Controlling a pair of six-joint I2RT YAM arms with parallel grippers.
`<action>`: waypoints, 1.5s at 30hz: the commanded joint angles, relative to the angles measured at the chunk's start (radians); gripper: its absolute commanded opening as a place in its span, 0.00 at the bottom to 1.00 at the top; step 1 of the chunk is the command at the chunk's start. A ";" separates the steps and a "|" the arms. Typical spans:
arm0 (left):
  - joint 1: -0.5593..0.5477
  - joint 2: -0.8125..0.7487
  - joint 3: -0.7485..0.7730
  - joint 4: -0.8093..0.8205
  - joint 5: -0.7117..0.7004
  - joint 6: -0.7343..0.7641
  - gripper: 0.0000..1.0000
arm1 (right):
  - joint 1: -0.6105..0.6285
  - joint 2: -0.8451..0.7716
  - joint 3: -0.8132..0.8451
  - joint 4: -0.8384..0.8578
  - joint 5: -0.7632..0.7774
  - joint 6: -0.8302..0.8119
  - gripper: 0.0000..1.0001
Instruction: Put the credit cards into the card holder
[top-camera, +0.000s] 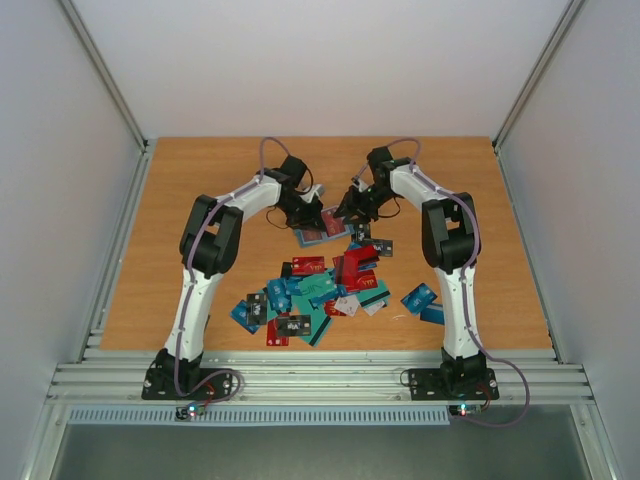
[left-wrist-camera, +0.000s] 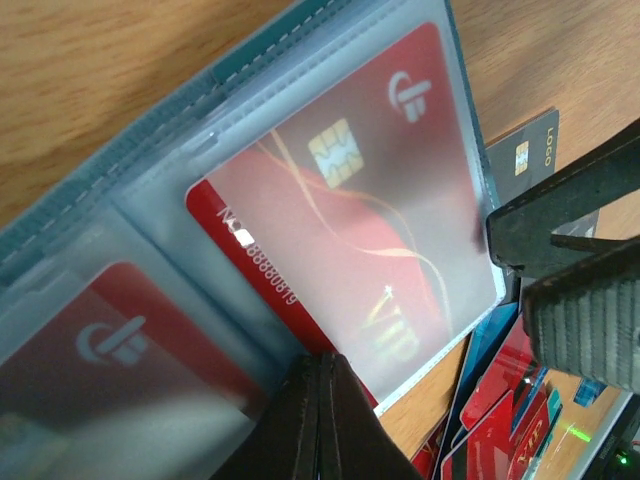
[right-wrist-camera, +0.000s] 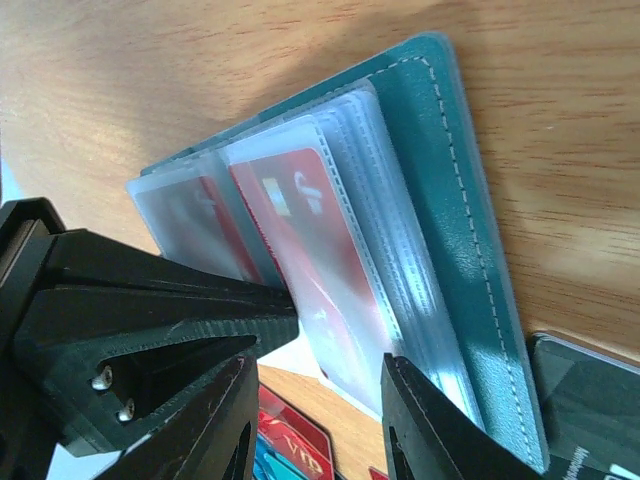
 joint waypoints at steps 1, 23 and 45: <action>-0.006 0.052 0.008 -0.047 -0.061 0.023 0.02 | -0.001 0.011 0.042 -0.028 0.040 -0.026 0.35; -0.006 0.065 0.020 -0.062 -0.059 0.030 0.01 | -0.011 -0.011 0.021 -0.032 0.059 -0.058 0.39; -0.005 0.013 0.047 -0.070 -0.051 0.012 0.01 | 0.021 -0.014 0.005 0.016 -0.069 -0.055 0.38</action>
